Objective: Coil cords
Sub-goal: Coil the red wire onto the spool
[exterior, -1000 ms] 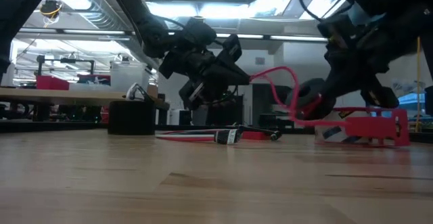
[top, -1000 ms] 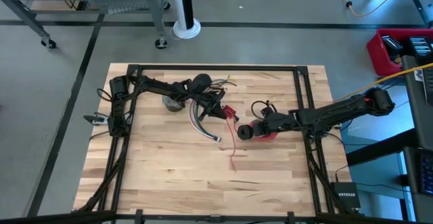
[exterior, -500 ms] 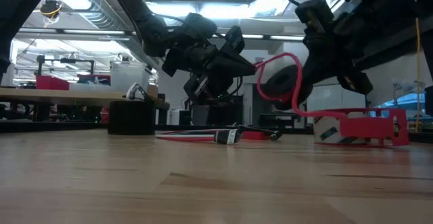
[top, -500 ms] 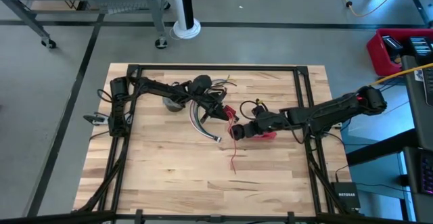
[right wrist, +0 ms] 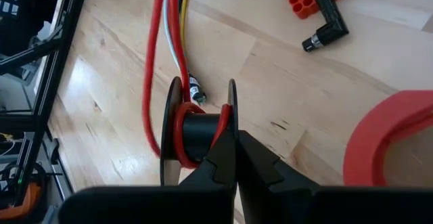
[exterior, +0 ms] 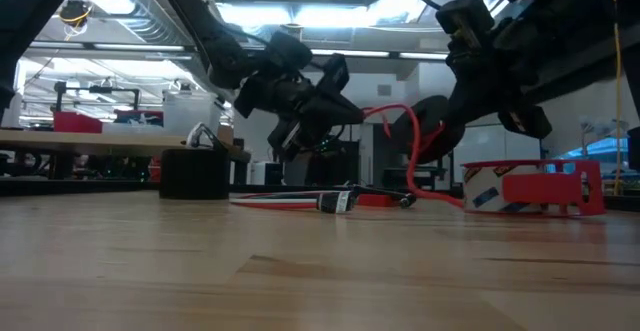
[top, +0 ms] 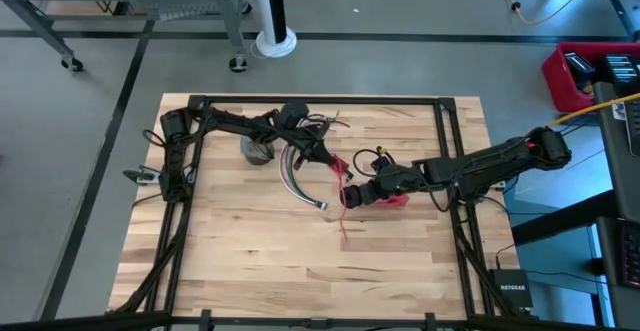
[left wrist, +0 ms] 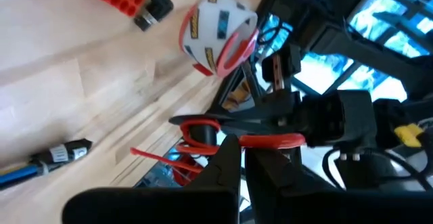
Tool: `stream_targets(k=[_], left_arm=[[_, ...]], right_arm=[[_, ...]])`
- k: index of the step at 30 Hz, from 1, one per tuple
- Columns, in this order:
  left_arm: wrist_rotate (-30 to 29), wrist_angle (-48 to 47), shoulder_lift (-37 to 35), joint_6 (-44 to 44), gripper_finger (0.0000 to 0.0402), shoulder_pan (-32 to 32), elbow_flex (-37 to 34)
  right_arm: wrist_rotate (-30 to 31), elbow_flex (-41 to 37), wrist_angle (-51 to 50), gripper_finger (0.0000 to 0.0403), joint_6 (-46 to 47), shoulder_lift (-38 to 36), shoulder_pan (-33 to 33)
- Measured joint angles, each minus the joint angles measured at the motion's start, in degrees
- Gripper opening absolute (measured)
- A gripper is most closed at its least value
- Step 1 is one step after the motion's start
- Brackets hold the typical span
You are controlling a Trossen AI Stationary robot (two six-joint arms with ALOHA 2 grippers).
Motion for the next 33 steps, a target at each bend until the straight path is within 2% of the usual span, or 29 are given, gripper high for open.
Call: stream_targets(k=[14, 24, 33], left_arm=[[-0.29, 1.16, -0.07, -6.38, 0.0001, -4.87, 0.41], [-2.93, 0.61, 0.09, -2.08, 0.0002, -4.45, 5.49], [-4.53, 0.46, 0.24, -0.83, 0.0001, -5.84, 6.12]], right_arm=[[-0.12, 0.0, 2.07, 0.0003, 0.43, 0.0, -0.06], [-1.25, 0.0, 4.23, 0.0003, 0.11, 0.0, -0.02], [0.64, 0.0, 5.28, 0.0003, 1.5, 0.0, -0.04]])
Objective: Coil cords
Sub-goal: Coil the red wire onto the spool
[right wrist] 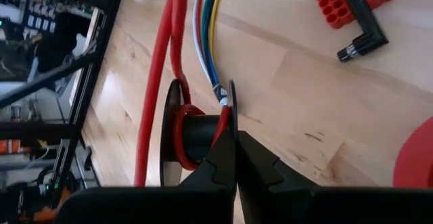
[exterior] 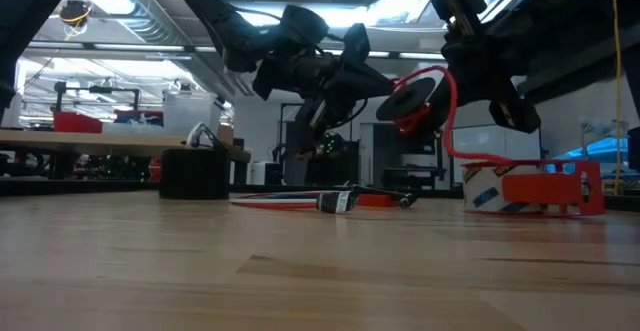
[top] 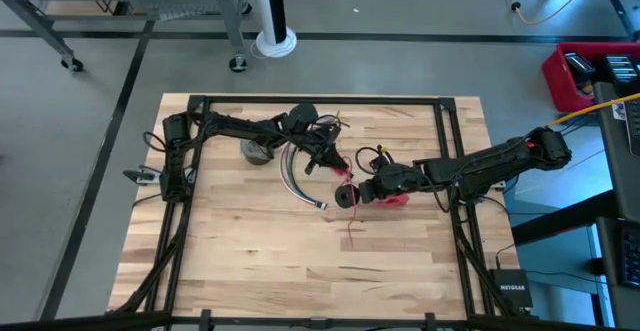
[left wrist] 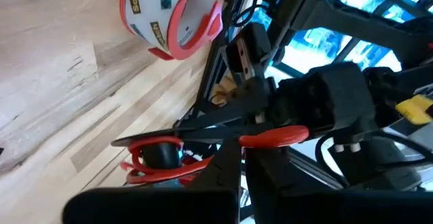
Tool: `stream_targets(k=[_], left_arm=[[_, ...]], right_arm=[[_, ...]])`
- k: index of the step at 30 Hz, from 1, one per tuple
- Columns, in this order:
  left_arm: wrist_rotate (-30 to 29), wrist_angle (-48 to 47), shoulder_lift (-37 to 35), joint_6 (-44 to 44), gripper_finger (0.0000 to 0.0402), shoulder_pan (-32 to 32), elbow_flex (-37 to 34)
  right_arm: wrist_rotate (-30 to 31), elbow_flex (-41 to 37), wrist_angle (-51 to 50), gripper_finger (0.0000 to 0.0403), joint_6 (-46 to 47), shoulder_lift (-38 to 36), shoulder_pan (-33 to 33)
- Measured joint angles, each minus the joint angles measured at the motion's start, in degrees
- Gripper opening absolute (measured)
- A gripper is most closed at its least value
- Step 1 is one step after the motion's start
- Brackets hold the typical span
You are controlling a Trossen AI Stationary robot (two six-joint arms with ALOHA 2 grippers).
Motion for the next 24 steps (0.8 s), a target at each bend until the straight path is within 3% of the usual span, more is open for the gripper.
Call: stream_targets(k=[24], left_arm=[[2.21, -0.57, 0.07, 2.81, 0.0001, -6.04, 5.64]], right_arm=[[20.13, 0.0, 1.03, 0.0003, 6.26, 0.0, -0.02]])
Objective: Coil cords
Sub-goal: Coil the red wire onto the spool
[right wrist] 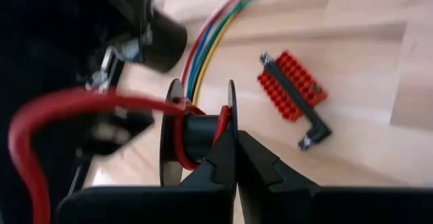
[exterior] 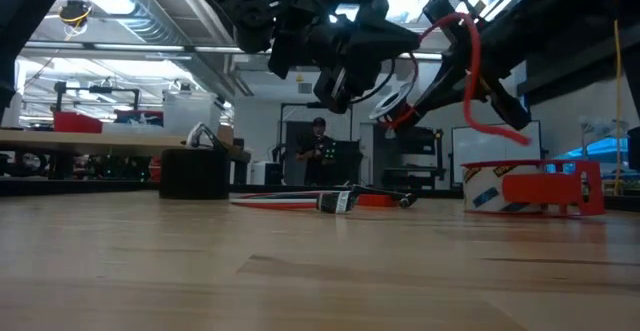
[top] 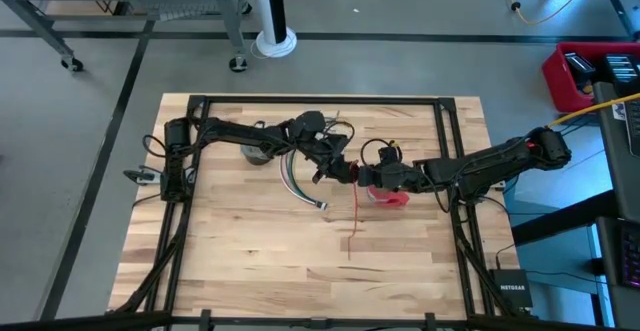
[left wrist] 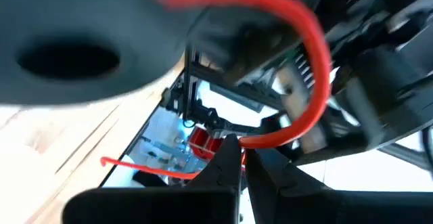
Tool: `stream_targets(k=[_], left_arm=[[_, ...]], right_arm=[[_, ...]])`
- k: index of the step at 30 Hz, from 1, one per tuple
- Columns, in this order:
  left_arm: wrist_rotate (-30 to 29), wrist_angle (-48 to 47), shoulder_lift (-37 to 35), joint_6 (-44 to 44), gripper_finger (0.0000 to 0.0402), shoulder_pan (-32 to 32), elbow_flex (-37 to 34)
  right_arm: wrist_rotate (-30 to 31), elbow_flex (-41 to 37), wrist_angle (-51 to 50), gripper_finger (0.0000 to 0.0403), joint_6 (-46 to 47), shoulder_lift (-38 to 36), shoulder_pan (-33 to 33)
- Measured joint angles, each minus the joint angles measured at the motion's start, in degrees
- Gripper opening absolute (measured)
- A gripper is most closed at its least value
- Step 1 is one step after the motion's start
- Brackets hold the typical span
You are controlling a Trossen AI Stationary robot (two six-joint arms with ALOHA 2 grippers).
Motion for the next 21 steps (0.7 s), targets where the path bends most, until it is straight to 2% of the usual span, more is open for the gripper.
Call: stream_targets(k=[4, 11, 17, 21], left_arm=[[2.37, -2.39, 0.02, 1.69, 0.0001, -1.34, 0.02], [3.41, -6.56, 0.0, 10.55, 0.0001, -3.33, 0.02], [-1.27, -13.6, 0.0, 21.55, 0.0001, -3.73, 0.02], [-5.6, -14.53, 0.01, 27.16, 0.0001, -3.19, 0.02]], right_arm=[[3.8, 0.0, 0.45, 0.0003, 0.01, 0.0, 0.0], [5.51, 0.0, 0.52, 0.0003, -0.04, -0.5, 0.0], [8.26, -0.02, 0.93, 0.0003, -0.47, -3.37, 0.0], [9.15, -0.09, 3.29, 0.0003, -2.46, -3.78, 0.0]])
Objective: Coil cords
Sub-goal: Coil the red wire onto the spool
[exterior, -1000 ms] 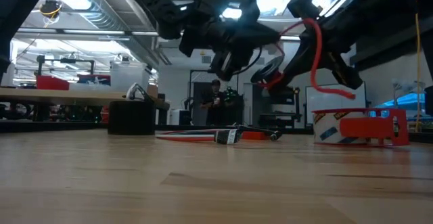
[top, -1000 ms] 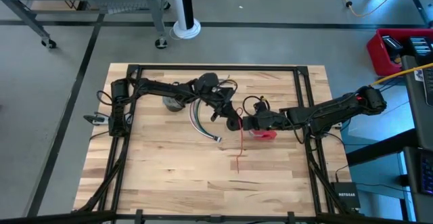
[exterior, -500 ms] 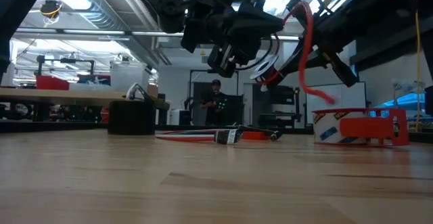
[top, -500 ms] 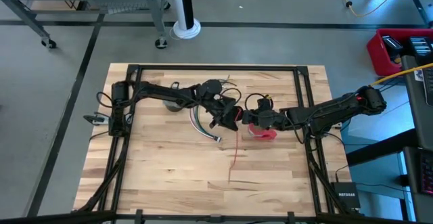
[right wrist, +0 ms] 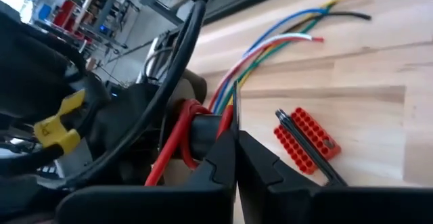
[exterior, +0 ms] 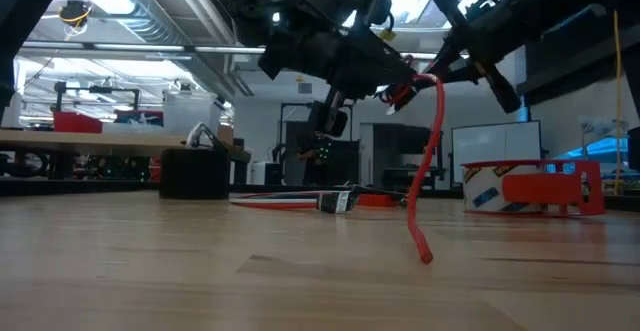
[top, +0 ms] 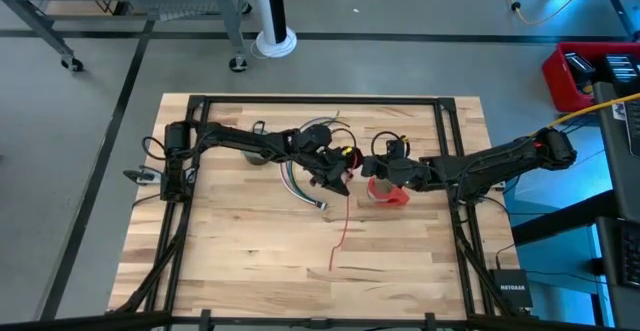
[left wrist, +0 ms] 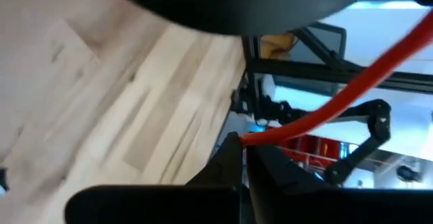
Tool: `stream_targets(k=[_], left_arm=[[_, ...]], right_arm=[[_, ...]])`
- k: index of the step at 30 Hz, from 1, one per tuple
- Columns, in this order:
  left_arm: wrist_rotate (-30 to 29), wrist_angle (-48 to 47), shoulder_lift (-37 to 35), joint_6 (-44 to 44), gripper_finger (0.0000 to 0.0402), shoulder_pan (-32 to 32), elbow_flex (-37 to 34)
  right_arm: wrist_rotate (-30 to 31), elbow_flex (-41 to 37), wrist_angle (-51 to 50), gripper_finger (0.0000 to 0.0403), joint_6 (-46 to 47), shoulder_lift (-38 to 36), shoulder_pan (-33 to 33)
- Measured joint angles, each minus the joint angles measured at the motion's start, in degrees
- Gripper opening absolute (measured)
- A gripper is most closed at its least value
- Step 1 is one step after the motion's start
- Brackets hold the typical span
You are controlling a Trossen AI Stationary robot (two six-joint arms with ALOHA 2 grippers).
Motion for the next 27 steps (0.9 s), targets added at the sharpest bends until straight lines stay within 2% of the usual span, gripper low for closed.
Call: stream_targets(k=[16, 27], left_arm=[[-10.7, 0.42, -2.27, 14.65, 0.0001, -0.77, 0.0], [-17.1, -1.5, -3.29, 22.11, 0.0001, -3.74, 0.0]], right_arm=[[0.5, 0.07, 2.14, 0.0003, -0.78, -0.15, 0.0], [3.99, 0.09, 3.29, 0.0003, -1.0, -0.15, 0.0]])
